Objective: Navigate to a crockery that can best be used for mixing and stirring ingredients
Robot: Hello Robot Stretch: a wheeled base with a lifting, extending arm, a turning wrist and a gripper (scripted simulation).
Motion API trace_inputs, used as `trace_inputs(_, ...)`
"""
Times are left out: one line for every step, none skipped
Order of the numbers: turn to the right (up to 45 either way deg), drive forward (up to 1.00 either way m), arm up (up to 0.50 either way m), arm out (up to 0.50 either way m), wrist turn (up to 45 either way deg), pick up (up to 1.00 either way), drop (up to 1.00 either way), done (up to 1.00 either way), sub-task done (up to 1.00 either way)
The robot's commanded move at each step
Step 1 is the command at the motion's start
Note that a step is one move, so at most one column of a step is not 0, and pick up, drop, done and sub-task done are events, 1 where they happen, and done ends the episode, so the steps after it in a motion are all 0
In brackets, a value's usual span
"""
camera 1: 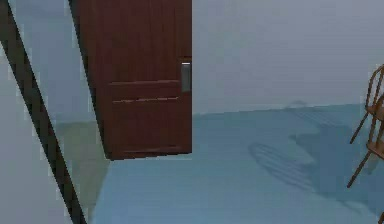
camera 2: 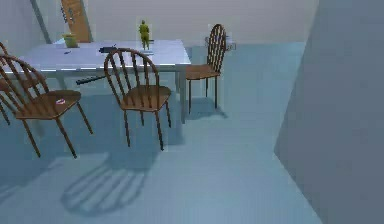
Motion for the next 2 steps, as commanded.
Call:
trace_inputs(0.0,1.0,0.0,0.0,0.0,0.0,0.0,0.0,0.0)
trace_inputs(-6.0,0.0,0.0,0.0,0.0,0.0,0.0,0.0,0.0)
